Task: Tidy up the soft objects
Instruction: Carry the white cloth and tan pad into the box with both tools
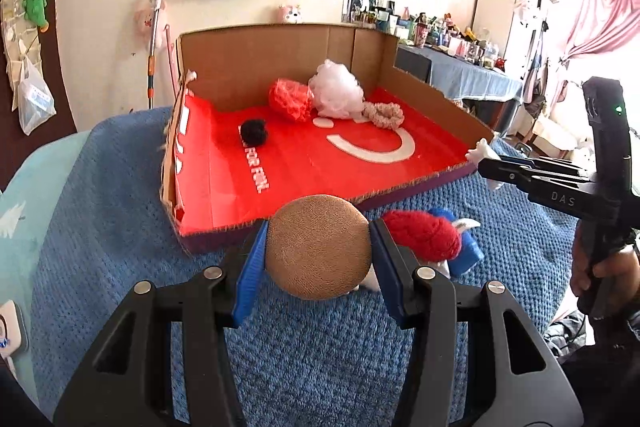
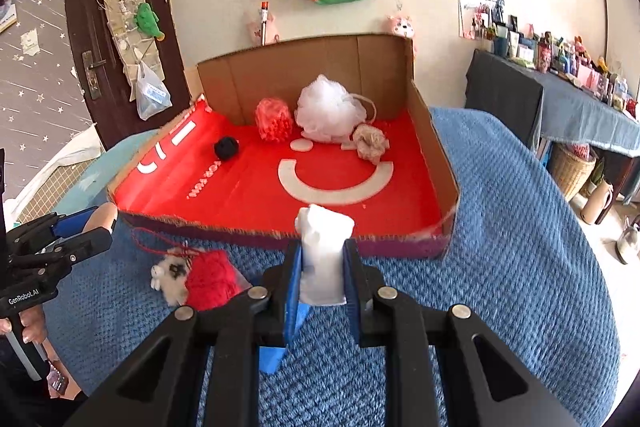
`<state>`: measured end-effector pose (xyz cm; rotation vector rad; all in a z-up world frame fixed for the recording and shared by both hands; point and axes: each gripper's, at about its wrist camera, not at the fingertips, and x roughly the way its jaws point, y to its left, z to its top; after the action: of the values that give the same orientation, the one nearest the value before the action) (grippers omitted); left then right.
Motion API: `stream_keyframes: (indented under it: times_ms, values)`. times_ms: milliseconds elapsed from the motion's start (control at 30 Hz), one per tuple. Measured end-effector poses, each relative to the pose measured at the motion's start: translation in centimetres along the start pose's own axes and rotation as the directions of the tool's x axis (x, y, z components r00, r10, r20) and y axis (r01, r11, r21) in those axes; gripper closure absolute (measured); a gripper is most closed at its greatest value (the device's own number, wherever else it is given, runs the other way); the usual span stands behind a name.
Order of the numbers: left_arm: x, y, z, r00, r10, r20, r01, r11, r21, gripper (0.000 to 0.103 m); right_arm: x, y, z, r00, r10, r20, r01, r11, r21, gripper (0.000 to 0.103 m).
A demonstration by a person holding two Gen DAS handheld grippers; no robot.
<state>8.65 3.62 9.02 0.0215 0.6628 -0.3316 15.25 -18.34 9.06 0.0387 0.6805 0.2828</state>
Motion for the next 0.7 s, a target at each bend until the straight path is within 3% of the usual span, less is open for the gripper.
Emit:
stream_keyframes:
  times_ms: [200, 367, 700]
  values:
    - [0.0, -0.2, 2.0, 0.999, -0.012, 0.031, 0.012, 1.0, 0.02, 0.055, 0.3, 0.9, 2.8, 0.999, 0.01, 0.042, -0.008, 0.999, -0.048, 0.081]
    - [1.8, -0.3, 4.2, 0.998, -0.061, 0.026, 0.06, 0.998, 0.029, 0.055, 2.8, 1.4, 5.7, 0.999, 0.042, 0.02, -0.04, 0.995, -0.088, 0.081]
    - [8.7, -0.4, 9.3, 0.993, -0.082, -0.081, 0.09, 0.99, 0.108, 0.055, 11.8, 0.9, 10.3, 0.985, 0.058, -0.164, -0.081, 0.988, -0.132, 0.081]
